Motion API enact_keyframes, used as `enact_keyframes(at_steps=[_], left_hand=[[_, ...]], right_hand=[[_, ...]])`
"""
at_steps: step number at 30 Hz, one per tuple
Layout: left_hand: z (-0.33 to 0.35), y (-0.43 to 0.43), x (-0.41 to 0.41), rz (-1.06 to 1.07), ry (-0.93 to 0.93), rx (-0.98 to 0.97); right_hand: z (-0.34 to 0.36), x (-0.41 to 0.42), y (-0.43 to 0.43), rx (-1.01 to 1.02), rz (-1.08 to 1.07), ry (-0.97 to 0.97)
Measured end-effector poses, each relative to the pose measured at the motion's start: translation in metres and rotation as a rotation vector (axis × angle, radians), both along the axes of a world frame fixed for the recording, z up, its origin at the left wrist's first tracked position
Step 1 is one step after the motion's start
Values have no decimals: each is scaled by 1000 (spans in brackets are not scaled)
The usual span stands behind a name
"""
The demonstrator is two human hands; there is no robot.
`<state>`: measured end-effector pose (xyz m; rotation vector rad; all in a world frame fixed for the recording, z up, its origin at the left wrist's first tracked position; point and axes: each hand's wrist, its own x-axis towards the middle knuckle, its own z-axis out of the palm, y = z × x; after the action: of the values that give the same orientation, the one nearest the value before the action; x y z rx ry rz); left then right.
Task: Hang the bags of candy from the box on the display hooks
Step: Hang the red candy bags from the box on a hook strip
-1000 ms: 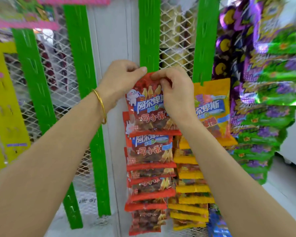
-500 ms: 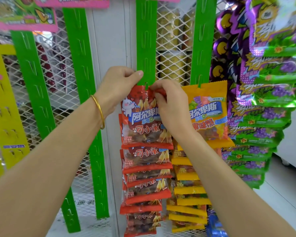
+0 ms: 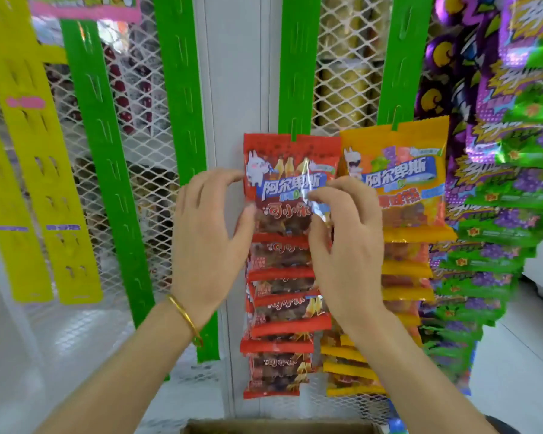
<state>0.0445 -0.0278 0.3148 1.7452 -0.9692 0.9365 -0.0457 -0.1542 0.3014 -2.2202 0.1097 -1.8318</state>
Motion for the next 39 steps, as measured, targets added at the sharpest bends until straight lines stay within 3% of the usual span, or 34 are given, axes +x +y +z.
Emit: enact_keyframes(at_steps=[3,8,11,16,23,28,31,33,39], left_hand=[[-82,25,-11,-69,109,149],[-214,69,-2,-65,532,532],[-246,85,6,-50,676,716],[-252,90,15,-68,708,807],[-258,89,20,-78,756,820],[-264,82,18,-156,856,982],[-268,77,9,-288,962,1191],[-266,72,2,-304,912,1244],[-202,48,-1,-344,862,825]], right_hand=[[-80,-12,21,68,209,237],[-265,-2,43,412,402,1103],[-353,1,61,502,429,1552],[-420,-2,94,578,489,1851],[-442,-4,98,448,361,1887],[-394,-5,66,852,816,1766],[-346,-6,44,961,920,1648],[-309,-5,31,1005,913,1539],[-202,-17,7,744,708,1131]])
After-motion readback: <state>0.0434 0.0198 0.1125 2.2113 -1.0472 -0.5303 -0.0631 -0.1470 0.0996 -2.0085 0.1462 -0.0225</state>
